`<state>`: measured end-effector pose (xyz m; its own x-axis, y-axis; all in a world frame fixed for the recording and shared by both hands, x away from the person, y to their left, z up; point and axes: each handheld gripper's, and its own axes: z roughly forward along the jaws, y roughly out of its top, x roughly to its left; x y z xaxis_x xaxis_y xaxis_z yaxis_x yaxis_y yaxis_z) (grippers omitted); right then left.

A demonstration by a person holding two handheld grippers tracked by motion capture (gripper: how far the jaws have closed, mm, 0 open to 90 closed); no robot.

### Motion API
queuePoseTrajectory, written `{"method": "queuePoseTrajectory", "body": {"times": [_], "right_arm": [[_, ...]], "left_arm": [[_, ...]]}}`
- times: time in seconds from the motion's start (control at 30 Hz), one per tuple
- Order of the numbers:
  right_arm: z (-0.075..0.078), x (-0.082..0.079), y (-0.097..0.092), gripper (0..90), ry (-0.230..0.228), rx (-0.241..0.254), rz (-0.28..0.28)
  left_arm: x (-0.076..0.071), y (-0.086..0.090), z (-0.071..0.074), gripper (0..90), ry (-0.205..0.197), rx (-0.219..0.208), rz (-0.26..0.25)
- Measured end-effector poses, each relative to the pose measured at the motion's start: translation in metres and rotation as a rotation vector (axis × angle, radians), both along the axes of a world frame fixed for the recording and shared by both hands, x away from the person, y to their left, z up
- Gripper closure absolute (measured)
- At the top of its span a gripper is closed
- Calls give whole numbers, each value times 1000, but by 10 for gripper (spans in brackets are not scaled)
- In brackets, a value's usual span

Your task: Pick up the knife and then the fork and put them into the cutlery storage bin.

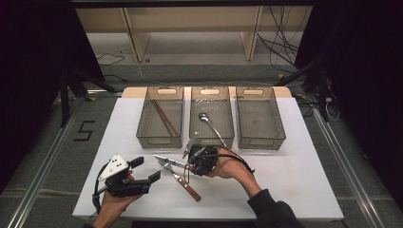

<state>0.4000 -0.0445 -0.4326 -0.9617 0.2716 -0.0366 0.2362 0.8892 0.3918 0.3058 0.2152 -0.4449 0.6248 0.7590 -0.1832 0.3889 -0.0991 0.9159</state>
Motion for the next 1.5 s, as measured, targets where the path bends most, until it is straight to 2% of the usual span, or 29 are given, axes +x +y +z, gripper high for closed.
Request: {"method": "queuePoseTrajectory", "body": {"times": [0.07, 0.23, 0.27, 0.33, 0.57, 0.73, 1.0, 1.5], "right_arm": [[4, 3, -5, 773, -8, 2, 6], [15, 8, -17, 772, -24, 63, -39], [19, 9, -21, 772, -12, 57, -51], [24, 11, -27, 772, -26, 89, -72], [41, 20, -49, 772, -40, 142, -138], [51, 28, -67, 772, -66, 182, -184], [62, 42, -98, 772, -90, 215, -309], [70, 67, -150, 772, -114, 283, -518]], "left_arm": [[0, 0, 0, 138, 0, -1, 2], [0, 0, 0, 138, 0, 0, 1], [0, 0, 0, 138, 0, 0, 2], [0, 0, 0, 138, 0, 0, 2], [0, 0, 0, 138, 1, 0, 3], [0, 0, 0, 139, 1, 0, 4], [0, 0, 0, 138, 3, -1, 5], [0, 0, 0, 138, 3, -2, 6]]}}
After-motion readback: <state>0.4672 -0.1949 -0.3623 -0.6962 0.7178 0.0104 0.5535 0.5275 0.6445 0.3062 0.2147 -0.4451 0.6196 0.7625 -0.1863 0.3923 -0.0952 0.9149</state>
